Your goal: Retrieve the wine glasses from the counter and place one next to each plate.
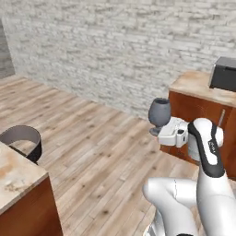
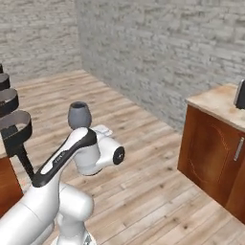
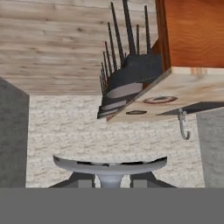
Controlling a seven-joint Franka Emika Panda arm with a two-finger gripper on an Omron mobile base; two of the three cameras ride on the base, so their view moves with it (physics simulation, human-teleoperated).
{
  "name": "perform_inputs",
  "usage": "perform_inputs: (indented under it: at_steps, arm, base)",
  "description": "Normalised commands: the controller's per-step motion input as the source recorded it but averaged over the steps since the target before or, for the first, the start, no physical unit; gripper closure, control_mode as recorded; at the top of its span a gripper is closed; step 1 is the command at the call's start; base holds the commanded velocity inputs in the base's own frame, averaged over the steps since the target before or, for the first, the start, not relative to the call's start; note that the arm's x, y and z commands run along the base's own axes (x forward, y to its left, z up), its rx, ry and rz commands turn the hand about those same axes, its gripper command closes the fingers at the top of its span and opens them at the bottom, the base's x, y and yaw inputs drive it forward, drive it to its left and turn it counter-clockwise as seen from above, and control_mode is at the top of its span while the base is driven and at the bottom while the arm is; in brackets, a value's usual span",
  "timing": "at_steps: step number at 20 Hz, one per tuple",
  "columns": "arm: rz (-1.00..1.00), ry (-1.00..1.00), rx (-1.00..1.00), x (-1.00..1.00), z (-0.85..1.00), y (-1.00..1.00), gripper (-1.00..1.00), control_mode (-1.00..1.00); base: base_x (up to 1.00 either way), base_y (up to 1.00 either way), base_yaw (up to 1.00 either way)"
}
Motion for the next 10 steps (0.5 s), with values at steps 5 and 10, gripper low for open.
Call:
perform_inputs:
  at_steps: [5,10]
  arm:
    - [0.00,0.00,0.00,0.00,0.00,0.00,1.00,1.00]
    - [0.00,0.00,0.00,0.00,0.00,0.00,1.00,1.00]
  base:
    - [1.00,-0.12,0.59]
    - [1.00,-0.11,0.63]
